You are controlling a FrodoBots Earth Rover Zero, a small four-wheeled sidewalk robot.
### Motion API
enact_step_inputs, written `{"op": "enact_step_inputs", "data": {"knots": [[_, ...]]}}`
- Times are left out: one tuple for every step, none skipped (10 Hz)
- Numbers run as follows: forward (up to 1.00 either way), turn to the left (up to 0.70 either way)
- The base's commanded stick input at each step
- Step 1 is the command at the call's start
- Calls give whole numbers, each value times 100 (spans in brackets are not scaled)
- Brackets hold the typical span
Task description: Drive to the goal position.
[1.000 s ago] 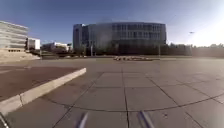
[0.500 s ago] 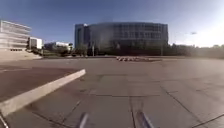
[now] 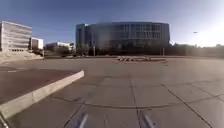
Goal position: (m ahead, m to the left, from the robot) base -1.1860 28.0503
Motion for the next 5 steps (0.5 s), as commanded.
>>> {"op": "enact_step_inputs", "data": {"knots": [[70,1],[70,1],[70,1],[70,1],[70,1]]}}
